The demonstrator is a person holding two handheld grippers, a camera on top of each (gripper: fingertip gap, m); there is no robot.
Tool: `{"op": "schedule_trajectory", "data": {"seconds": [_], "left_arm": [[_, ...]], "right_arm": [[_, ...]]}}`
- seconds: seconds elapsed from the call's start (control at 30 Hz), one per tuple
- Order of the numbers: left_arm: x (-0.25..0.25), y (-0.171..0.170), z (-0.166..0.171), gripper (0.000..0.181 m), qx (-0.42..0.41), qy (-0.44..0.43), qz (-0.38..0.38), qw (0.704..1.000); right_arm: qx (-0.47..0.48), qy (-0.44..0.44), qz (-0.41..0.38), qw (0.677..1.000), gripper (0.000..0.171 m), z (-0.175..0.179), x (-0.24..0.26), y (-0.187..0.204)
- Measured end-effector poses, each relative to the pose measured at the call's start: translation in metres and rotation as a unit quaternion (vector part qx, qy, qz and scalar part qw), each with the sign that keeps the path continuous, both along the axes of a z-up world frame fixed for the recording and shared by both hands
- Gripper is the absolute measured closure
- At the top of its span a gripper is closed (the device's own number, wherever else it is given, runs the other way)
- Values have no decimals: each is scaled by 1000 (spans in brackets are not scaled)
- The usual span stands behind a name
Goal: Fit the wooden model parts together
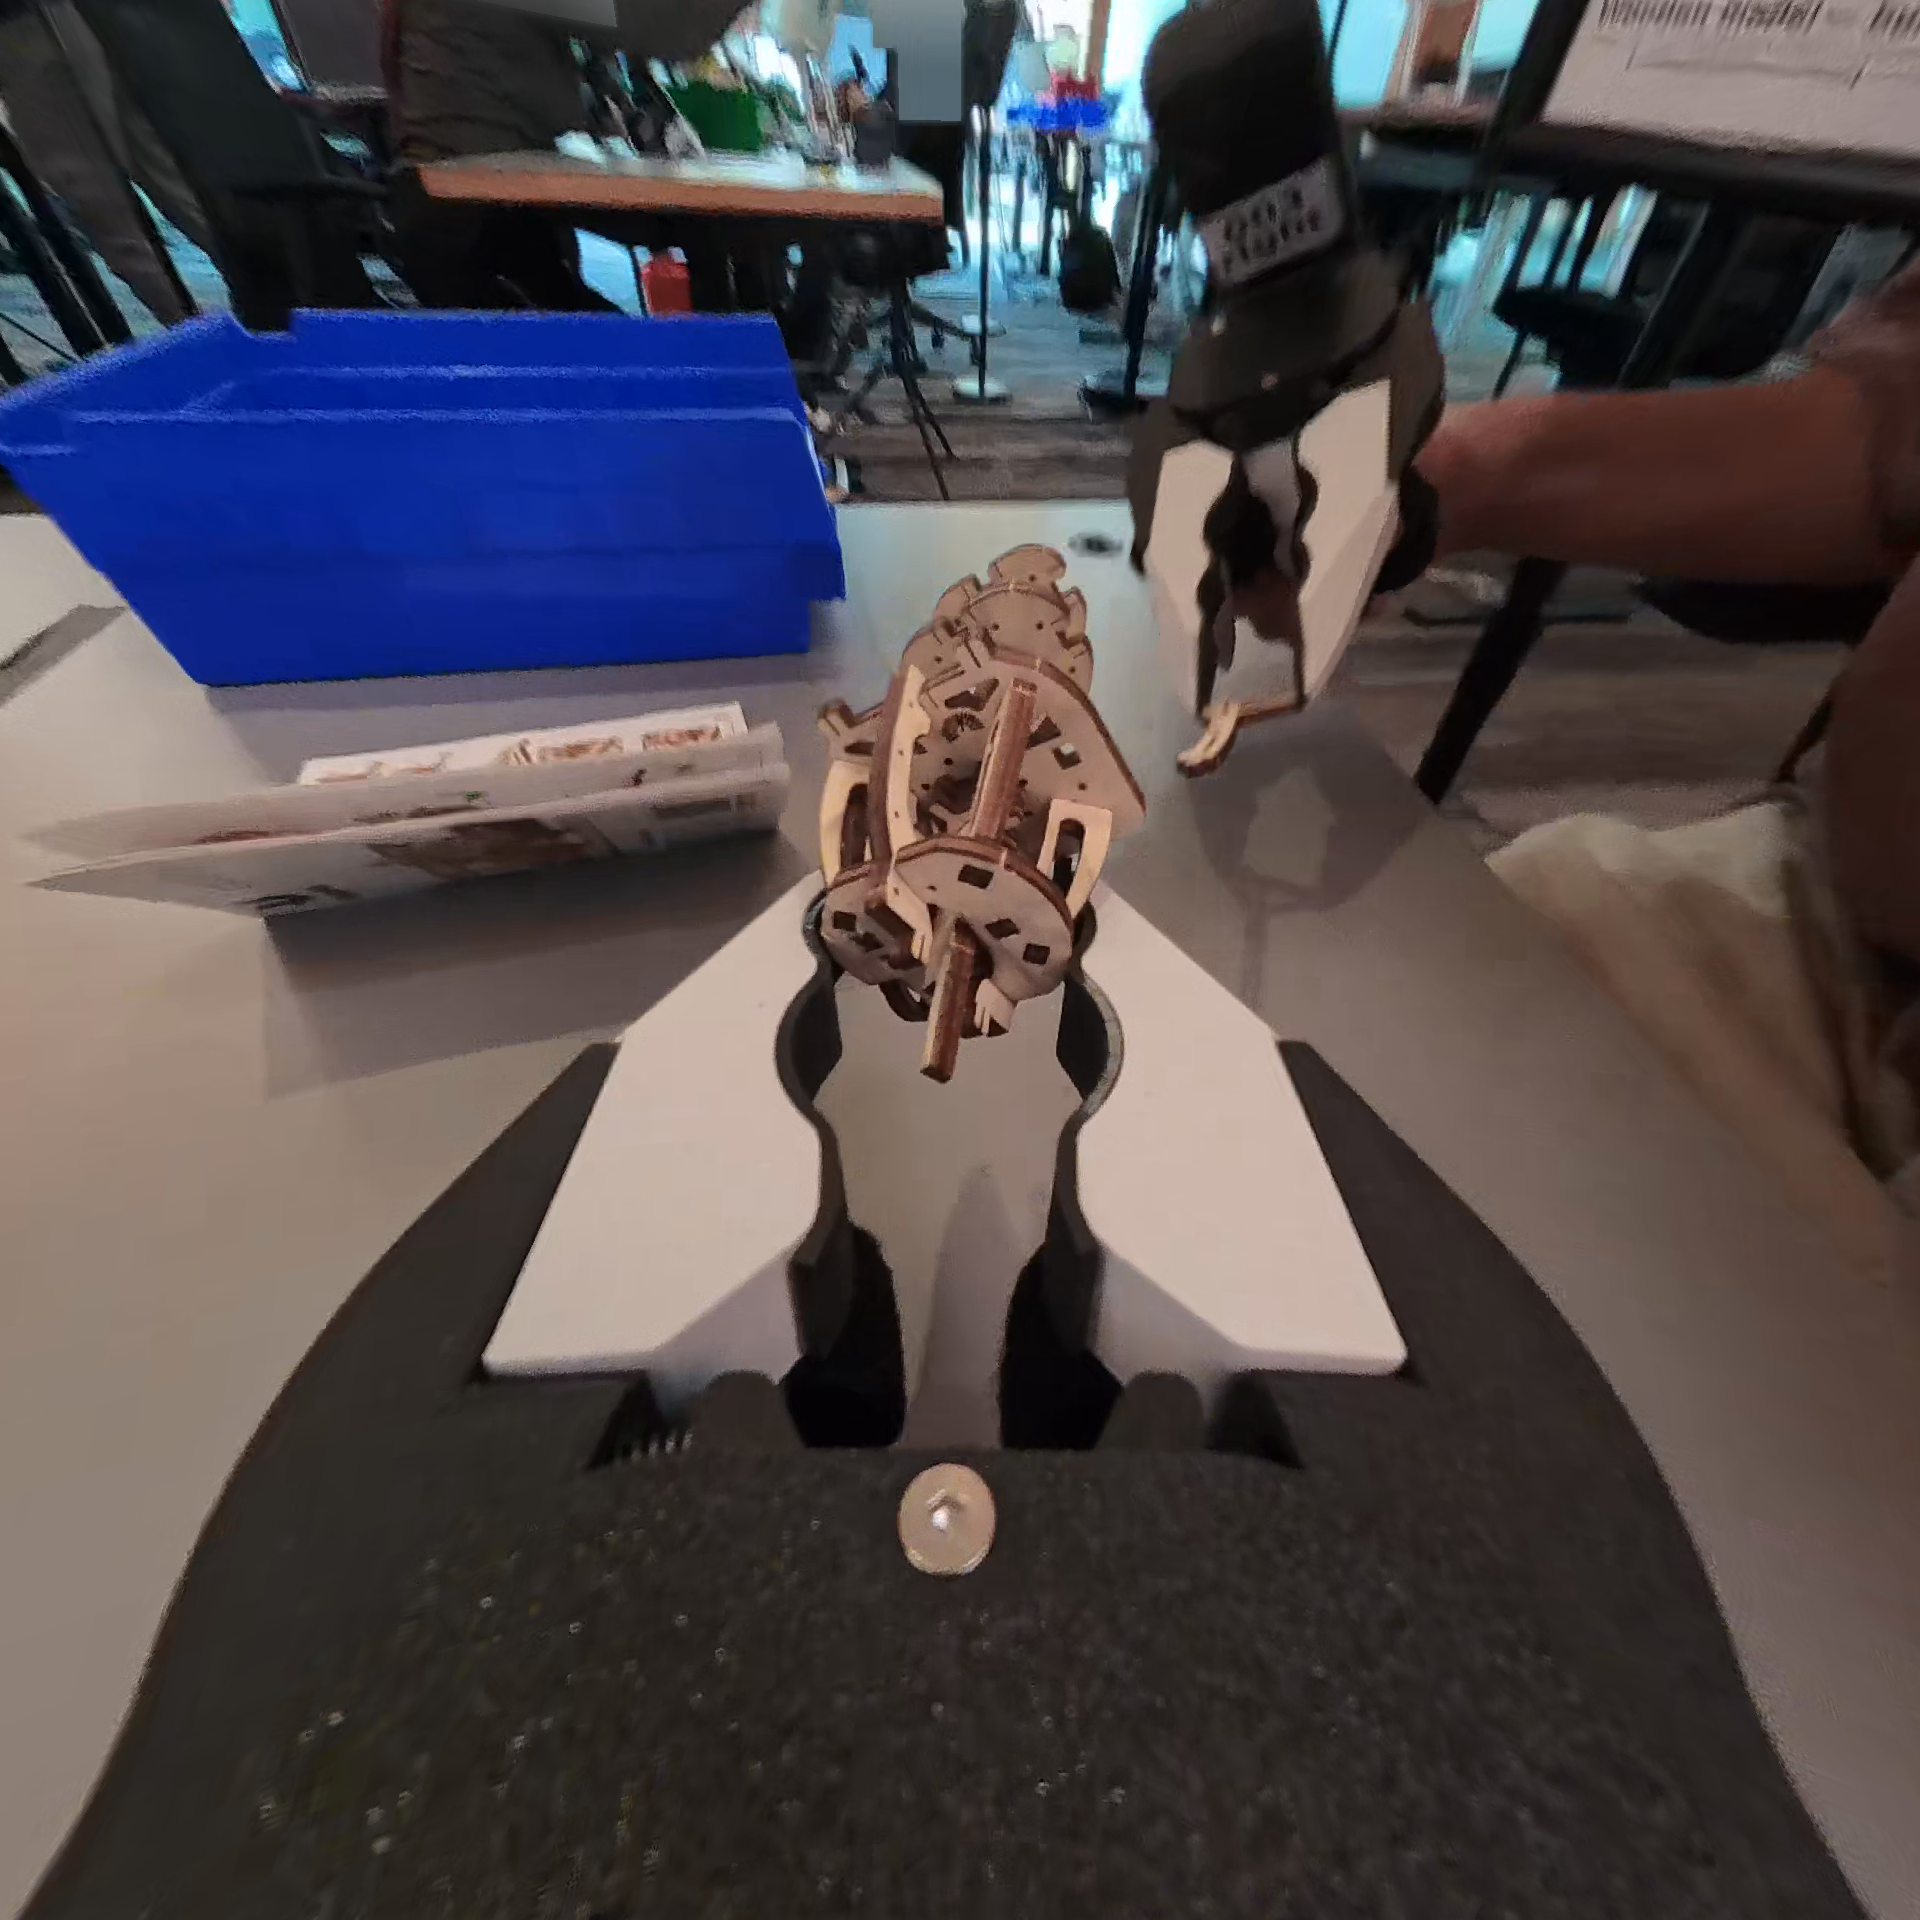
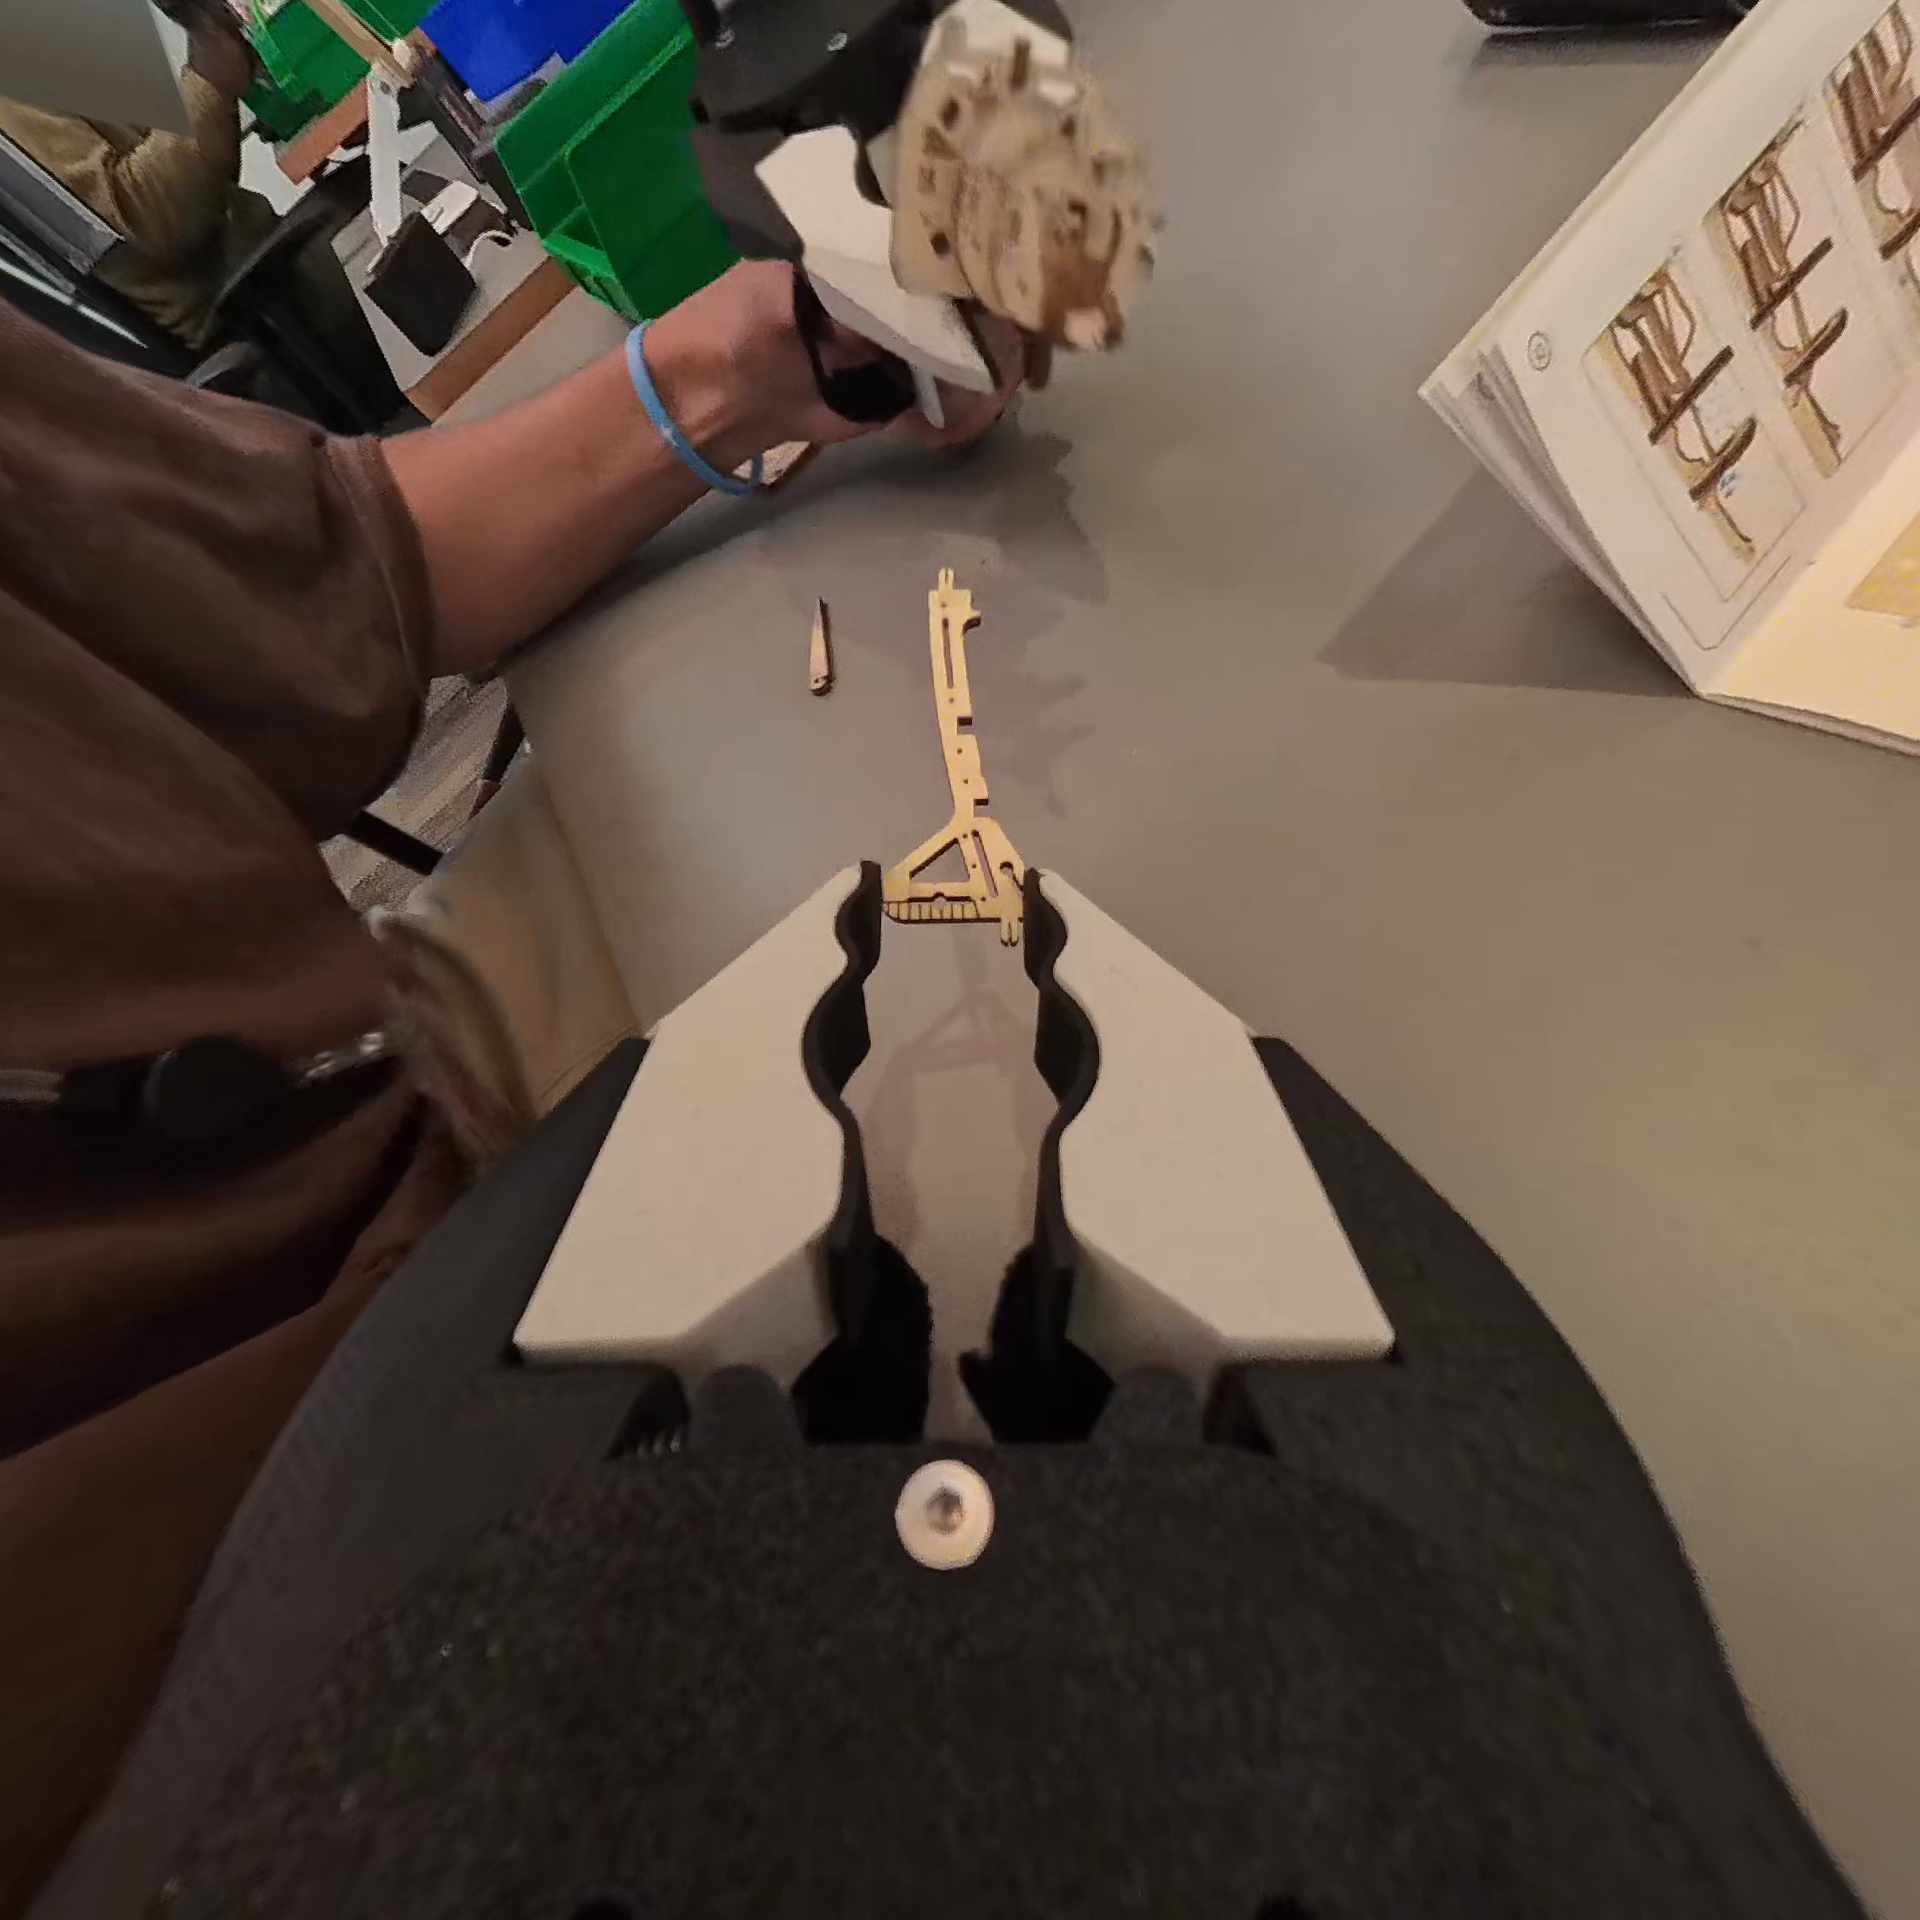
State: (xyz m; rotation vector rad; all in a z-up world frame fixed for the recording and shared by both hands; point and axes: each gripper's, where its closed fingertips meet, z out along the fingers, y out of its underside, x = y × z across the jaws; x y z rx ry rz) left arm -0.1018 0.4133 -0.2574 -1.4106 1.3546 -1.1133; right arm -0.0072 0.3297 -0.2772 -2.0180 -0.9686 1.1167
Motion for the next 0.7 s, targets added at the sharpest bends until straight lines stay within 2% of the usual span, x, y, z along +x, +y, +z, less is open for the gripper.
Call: {"op": "schedule_trajectory", "data": {"seconds": [0.07, 0.3, 0.4, 0.57, 0.7], "left_arm": [[2, 2, -11, 146, 16, 25, -1, 1000], [-7, -13, -4, 146, 48, 1, 12, 999], [-3, -18, -12, 146, 42, 29, -3, 999], [5, -34, -25, 146, 49, 69, -32, 996], [11, -45, -36, 146, 66, 103, -47, 991]], "right_arm": [[-2, -5, 2, 1000, 145, -3, 2, -2], [-13, -11, 31, 999, 145, -16, -11, -19], [-8, -22, 36, 999, 145, -15, -15, -23], [34, -48, 17, 998, 145, 19, -18, -16], [54, -150, 20, 987, 145, 9, -16, -20]]}}
